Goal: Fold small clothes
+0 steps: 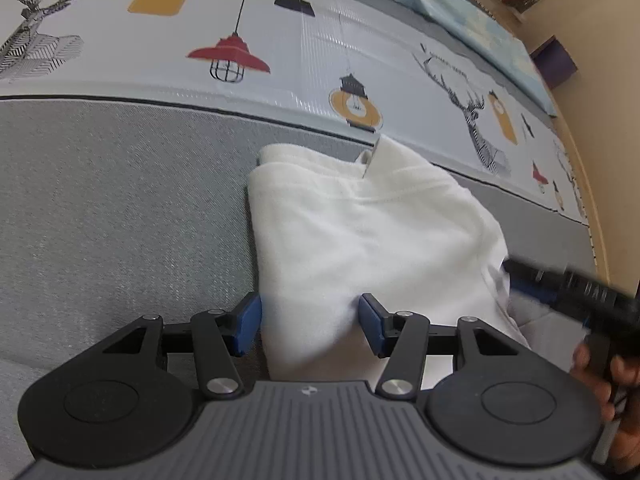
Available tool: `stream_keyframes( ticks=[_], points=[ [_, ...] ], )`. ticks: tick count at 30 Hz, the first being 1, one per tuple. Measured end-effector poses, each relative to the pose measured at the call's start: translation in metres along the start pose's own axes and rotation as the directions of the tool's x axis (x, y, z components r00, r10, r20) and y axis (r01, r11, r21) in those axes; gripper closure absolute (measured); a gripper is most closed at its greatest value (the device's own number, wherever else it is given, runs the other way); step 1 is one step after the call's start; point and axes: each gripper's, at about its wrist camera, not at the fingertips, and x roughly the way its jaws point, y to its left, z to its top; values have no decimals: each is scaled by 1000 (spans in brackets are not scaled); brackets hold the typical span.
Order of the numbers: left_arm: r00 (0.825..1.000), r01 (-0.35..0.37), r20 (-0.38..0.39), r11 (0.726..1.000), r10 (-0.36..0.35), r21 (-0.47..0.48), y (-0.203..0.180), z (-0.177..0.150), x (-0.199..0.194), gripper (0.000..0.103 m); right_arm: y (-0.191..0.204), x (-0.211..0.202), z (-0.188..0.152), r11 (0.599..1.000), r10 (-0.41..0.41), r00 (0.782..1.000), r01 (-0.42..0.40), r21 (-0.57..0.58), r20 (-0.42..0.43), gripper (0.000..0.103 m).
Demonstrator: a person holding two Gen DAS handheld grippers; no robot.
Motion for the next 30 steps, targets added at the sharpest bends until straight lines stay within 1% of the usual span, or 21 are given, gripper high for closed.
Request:
stream_keyframes(
  ticks=[2,4,5,7,10,13,14,15,16,17,18,20,21,23,24,25,26,27,28,29,30],
  points=[
    [1000,-15,-4,1000,15,4,-3,0,5,40,1,8,-7,1000,-2,997,1,-12,-82,44],
    [1000,-26,-7,1000,26,3,-6,-1,9,37,-1,16,-12,999,-43,990,40,-26,-131,41],
    [1000,-29,-7,1000,29,4,-7,-1,10,35,-3,19,-14,999,-53,989,51,-18,-139,37],
    [999,-39,-11,999,39,5,-8,-1,14,33,-7,23,-13,999,-47,988,50,21,-145,36],
    [998,-54,-28,998,54,-18,-4,0,22,26,-14,29,-15,995,-29,987,44,91,-159,35],
    [999,-42,-32,998,41,-39,-3,3,27,25,-7,32,-16,996,-35,988,46,70,-150,33],
    [999,-42,-28,999,41,-34,-5,4,28,27,-5,33,-17,997,-38,988,47,55,-148,34],
    [999,-43,-23,999,43,-21,-8,5,28,28,-3,34,-16,998,-39,988,46,43,-146,40],
    [999,-48,-17,999,48,-5,-12,5,28,30,-2,35,-14,999,-32,989,37,37,-145,53],
    [998,-58,-8,998,59,9,-15,5,27,34,-2,35,-13,999,-4,989,10,41,-147,61],
    [998,-67,0,998,67,20,-17,6,27,39,-1,35,-13,999,7,989,0,48,-148,63],
    [998,-65,25,997,64,42,-22,9,22,67,-2,35,-10,998,9,989,-1,57,-145,78],
    [996,-73,50,995,70,64,-24,11,18,73,-3,35,-9,997,11,990,0,75,-138,80],
    [992,-81,110,991,70,102,-29,15,8,76,-6,32,-6,993,17,994,-4,120,-112,85],
    [986,-80,151,991,64,105,-30,18,0,76,-5,30,-5,992,18,996,-7,129,-84,86],
    [980,-74,194,992,53,106,-31,20,-9,76,-1,26,-2,992,28,999,-23,126,-42,87],
    [965,-65,261,992,35,105,-32,23,-21,76,6,21,1,993,41,999,-41,110,4,87],
    [942,-63,335,992,25,106,-32,25,-33,76,15,14,4,995,59,996,-65,78,68,87],
    [913,-74,408,991,22,112,-33,26,-44,74,24,6,6,996,78,988,-84,39,135,87],
    [874,-106,484,988,38,114,-34,26,-56,67,33,-3,7,995,97,973,-98,-4,208,86],
    [843,-143,535,985,67,102,-35,26,-64,57,42,-11,8,993,115,953,-110,-34,280,84]
  ],
)
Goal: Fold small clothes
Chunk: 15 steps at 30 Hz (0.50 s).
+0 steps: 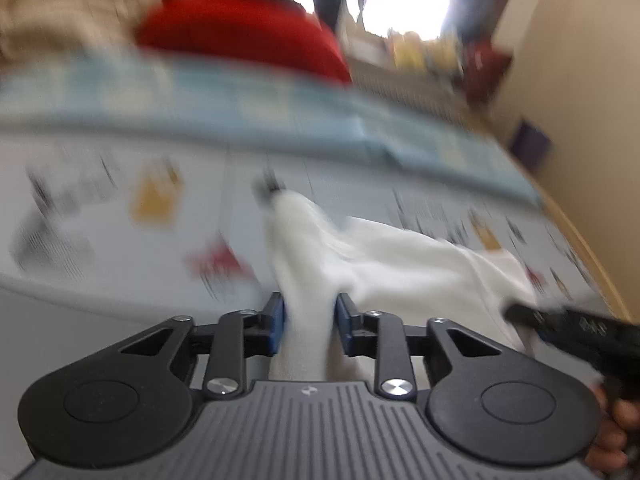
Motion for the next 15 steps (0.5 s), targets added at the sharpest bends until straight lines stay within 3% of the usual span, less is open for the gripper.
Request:
stream_keyframes(
  ticks=[1,2,4,6,10,12,13,14,15],
  points=[
    [999,-39,23,999,39,-3,3,2,-4,31,4,-3,2,1000,-4,999,4,-2,38,78],
    [999,-52,13,998,52,-19,8,2,-4,25,4,-3,4,1000,-28,998,28,8,52,68],
    [994,-26,-107,996,18,-80,21,-5,8,27,0,4,5,995,-96,995,96,37,15,51],
    [970,-43,-241,990,8,-137,32,-16,24,31,-6,9,3,991,-124,992,126,52,-33,52],
    [915,-100,-402,982,28,-158,48,-37,43,32,-10,15,-3,993,-116,986,120,23,-120,50],
    [876,-97,-483,978,-5,-186,54,-51,52,37,-11,22,-14,993,-103,970,112,27,-221,49],
    [858,-89,-513,975,-28,-202,57,-59,54,47,-12,28,-21,992,-115,952,126,21,-282,49],
    [837,-75,-544,974,-57,-216,56,-66,57,69,-11,29,-28,990,-128,937,139,13,-325,49],
    [822,-52,-564,974,-84,-221,53,-72,58,74,-12,33,-34,988,-139,917,151,2,-374,49]
  ],
)
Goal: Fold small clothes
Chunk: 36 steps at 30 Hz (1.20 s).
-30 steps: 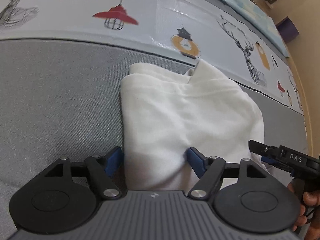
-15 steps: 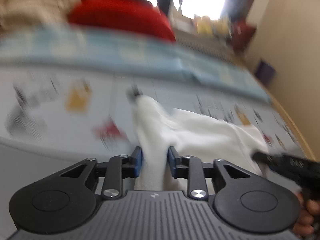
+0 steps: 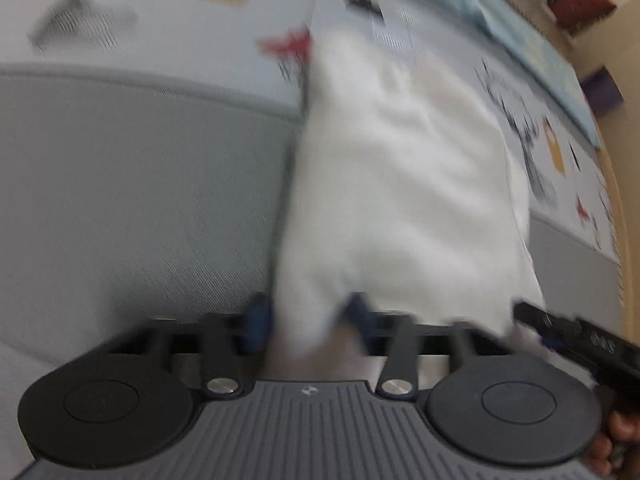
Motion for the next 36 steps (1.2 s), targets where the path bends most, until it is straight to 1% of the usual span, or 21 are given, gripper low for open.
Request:
stream_keyframes(
  ticks=[1,2,3,4,7,11,12,14,16,18,19,20,21,23,25,28,29,32,33,35,36],
  points=[
    [1000,-7,11,1000,6,24,-4,-2,-1,78,-1,4,-3,1000,-4,1000,4,2,-21,53],
    [1000,-14,28,998,13,63,-9,-4,-4,83,-1,3,-5,1000,-4,1000,4,9,-14,79],
    [999,-12,40,995,8,96,-13,-6,-7,84,0,-2,-4,1000,5,1000,-6,13,10,93],
    [999,9,35,995,-13,101,-14,-8,-9,86,0,-7,-3,1000,18,999,-18,10,30,98],
    [1000,19,2,991,-19,129,-13,-18,-10,86,3,-16,-4,999,-21,997,23,-22,79,98],
    [989,-148,50,948,140,282,-23,-32,-11,68,1,-15,-3,998,-57,996,59,-17,70,93],
    [986,-167,61,936,155,311,-26,-36,-12,68,3,-13,-4,996,-82,995,84,-30,49,88],
    [980,-200,81,912,183,357,-31,-44,-16,66,5,2,-7,983,-161,986,156,-97,-46,65],
    [966,-258,122,877,228,406,-35,-51,-23,62,9,8,-19,953,-262,962,247,-178,-70,56],
    [927,-374,218,799,305,471,-42,-65,-36,61,9,-1,-22,936,-304,952,291,-197,-40,55],
    [898,-439,281,739,339,511,-48,-74,-45,59,9,-10,-22,938,-303,953,295,-180,-18,55],
    [872,-487,340,692,352,533,-57,-79,-53,50,8,-24,-22,943,-294,956,294,-157,22,56],
    [851,-519,401,664,339,538,-62,-86,-68,43,9,-37,-23,941,-296,953,302,-151,61,56],
    [815,-538,519,669,259,512,-69,-106,-104,16,16,-71,-27,930,-293,938,325,-173,183,54],
    [764,-540,619,704,181,461,-73,-128,-140,11,28,-114,-38,930,-216,918,297,-216,332,49],
    [687,-527,716,766,129,368,-83,-167,-175,9,36,-164,-68,931,-92,881,241,-273,463,29],
    [682,-494,725,794,101,354,-85,-180,-181,9,37,-177,-84,928,-58,865,230,-292,498,22],
    [693,-413,716,858,81,304,-86,-215,-177,9,31,-189,-127,922,-29,849,226,-314,527,20],
    [724,-378,685,878,84,292,-84,-224,-170,9,30,-188,-137,920,-47,865,232,-315,500,20],
    [815,-316,571,902,99,295,-86,-225,-155,9,32,-194,-150,922,-35,875,215,-322,482,18],
    [834,-295,542,912,100,285,-87,-225,-151,9,32,-195,-156,920,-30,873,214,-328,486,17]
  ],
)
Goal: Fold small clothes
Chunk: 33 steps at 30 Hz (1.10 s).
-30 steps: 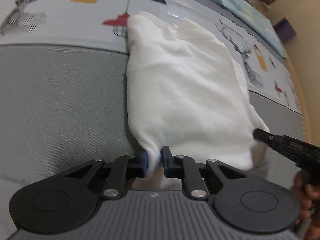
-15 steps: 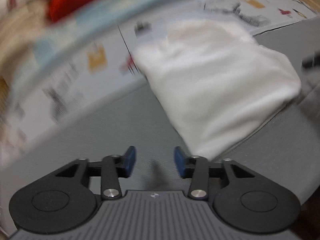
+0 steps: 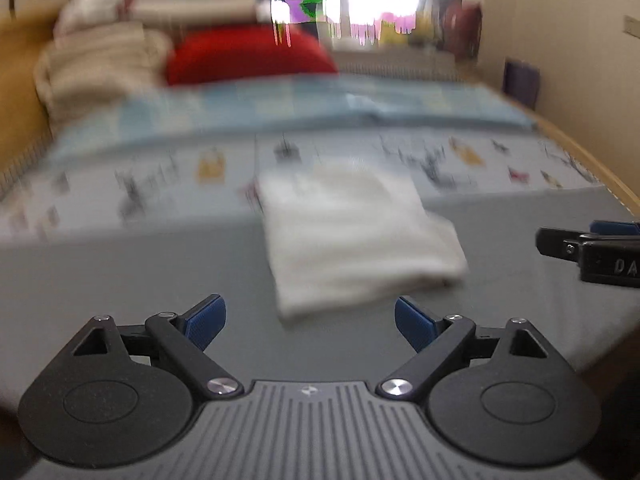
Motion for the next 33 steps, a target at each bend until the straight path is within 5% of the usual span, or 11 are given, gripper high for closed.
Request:
stream_keyframes(
  ticks=[11,19,33],
  points=[
    [1000,2,-27,999,-3,-41,0,5,18,9,14,19,-9,1000,1,995,-1,4,-97,17],
    [999,24,-23,997,-26,-79,4,8,22,9,34,24,-14,995,5,996,-14,-103,-87,17],
    [998,57,-18,998,-58,-42,-7,6,25,9,37,29,-12,995,8,995,-18,-97,-104,18]
  ],
)
